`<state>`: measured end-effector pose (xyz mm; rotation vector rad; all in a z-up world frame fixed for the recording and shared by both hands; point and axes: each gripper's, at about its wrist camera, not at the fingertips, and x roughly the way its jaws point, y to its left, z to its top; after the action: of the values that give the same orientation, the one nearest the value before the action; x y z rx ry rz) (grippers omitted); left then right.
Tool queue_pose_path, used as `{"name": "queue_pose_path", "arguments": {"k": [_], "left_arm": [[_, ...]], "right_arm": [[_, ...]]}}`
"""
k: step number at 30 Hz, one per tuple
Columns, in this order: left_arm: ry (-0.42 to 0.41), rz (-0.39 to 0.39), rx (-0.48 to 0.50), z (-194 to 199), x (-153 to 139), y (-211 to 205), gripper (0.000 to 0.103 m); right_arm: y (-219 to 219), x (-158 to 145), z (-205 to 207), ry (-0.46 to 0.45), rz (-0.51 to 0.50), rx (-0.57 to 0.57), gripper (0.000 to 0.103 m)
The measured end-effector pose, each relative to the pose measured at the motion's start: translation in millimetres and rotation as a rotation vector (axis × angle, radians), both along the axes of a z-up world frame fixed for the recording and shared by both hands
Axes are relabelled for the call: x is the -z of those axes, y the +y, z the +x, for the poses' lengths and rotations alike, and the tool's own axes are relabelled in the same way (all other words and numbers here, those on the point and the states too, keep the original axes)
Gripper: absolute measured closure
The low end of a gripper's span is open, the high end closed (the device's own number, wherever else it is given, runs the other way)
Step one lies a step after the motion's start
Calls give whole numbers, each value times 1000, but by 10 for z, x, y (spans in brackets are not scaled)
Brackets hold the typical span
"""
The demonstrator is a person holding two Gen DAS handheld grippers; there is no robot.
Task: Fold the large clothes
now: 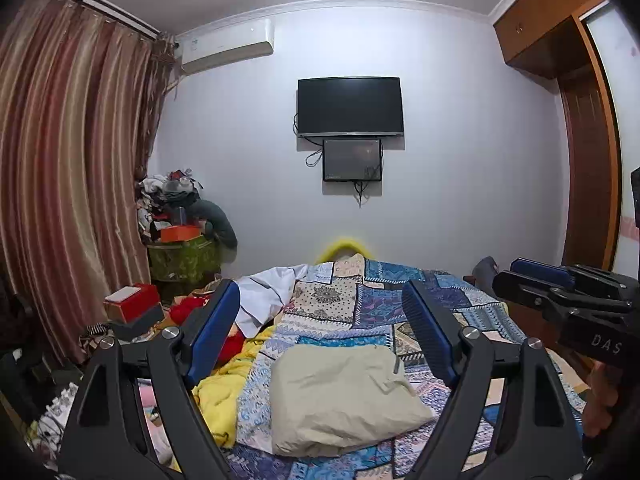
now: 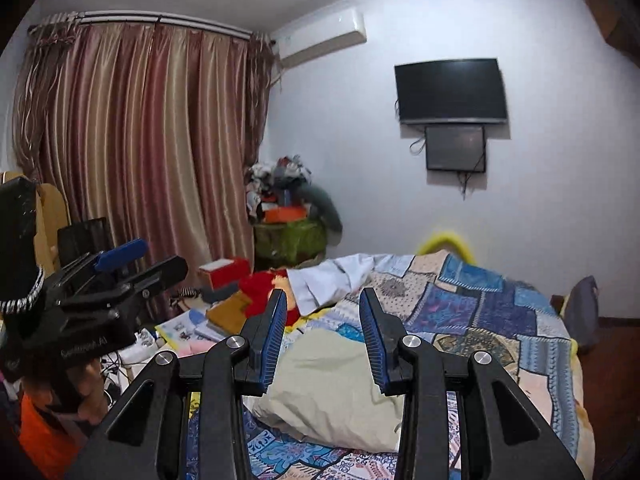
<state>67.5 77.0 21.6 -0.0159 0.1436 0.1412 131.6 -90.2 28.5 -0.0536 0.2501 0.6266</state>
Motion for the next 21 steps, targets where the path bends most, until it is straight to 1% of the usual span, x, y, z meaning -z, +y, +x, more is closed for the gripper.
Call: {"name": "queue_pose_path", "arguments": {"k": [2,4,5,6,7,8,9,11,12,15,17,21], "left_arm": [[1,-12,-3,-69,40,-32,20],[3,-24,-13,-115,70,-41,17],[4,-27,-16,-128,82,-51,12],[4,-27,-16,-138,94,-60,7],[3,-25,-16,-151,104,-75,4],[-1,-21,-22,-168,113,-92,2],[-5,-15,-28,-177,122,-111,1],[-1,-4,-32,-191,146,-147,0],[2,-5,-31,-189,153,-161,0],[6,-25,-16,-185,176,-167,0],[10,-34,-11,-178,189,-163,0],[21,-45,-4,-179,212,-159,0]], "right_arm": [[-27,28,-108,2,8,25,69],[-53,70,-187,-1,6,60,69],[-66,94,-220,0,4,69,68],[-80,123,-251,5,5,77,58],[-102,141,-286,7,9,83,47],[-120,164,-325,3,15,93,18],[-151,179,-379,-21,30,105,2],[-204,184,-531,-87,52,130,1],[-201,170,-588,-106,45,139,0],[-190,149,-673,-137,25,186,0],[-194,144,-667,-133,17,191,0],[-227,175,-604,-74,28,176,0]]}}
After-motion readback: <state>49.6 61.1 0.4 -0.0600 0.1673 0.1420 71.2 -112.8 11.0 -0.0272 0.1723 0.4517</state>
